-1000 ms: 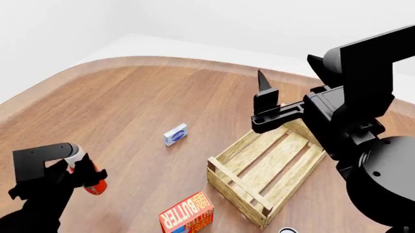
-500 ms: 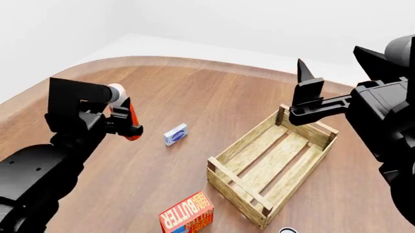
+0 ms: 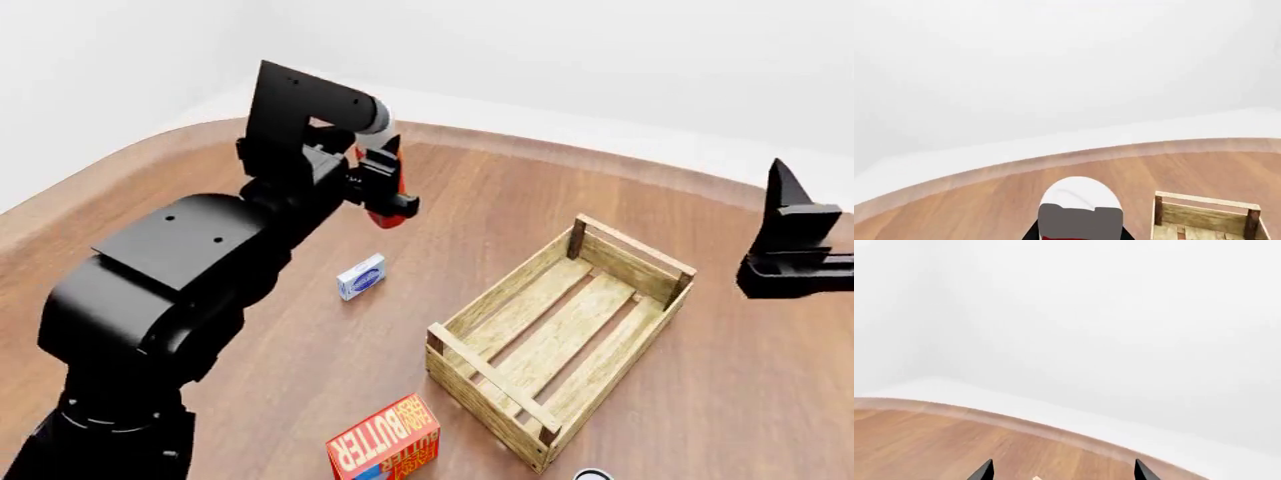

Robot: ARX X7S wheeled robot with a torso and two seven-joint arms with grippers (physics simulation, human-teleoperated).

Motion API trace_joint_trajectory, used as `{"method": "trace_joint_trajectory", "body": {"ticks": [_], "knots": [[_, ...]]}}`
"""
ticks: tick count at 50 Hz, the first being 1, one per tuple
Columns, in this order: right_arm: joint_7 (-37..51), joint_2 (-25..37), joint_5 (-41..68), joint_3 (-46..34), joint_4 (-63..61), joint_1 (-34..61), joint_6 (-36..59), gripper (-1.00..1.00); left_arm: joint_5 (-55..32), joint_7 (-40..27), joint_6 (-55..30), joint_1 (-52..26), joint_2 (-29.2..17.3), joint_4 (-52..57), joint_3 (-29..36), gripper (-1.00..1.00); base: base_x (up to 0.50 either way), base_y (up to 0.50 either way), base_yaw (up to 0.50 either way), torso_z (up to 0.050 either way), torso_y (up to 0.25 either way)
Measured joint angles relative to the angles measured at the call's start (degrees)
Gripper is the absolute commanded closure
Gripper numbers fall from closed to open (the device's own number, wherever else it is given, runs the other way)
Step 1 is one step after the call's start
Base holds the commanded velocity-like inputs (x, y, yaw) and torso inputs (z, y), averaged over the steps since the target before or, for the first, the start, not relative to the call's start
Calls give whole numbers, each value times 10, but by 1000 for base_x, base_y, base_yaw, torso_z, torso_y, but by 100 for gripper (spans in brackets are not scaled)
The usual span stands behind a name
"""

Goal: Pick up the ketchup, and put it in the wooden tray.

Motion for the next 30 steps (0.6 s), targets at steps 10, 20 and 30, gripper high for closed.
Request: {"method": "trace_joint_trajectory", "body": {"ticks": [10,20,30], "knots": [[16,39,57,151,-11,-101,13,-100,12,16,44,-44,59,-79,45,100,0,0,0,0,1],[18,52,103,296,-16,-189,40,-100,1,18,84,-72,101,-137,88,100,0,0,0,0,0],[-9,54,139,449,-17,-279,69,-100,-51,-4,154,-100,119,-205,163,100,0,0,0,0,0]]}}
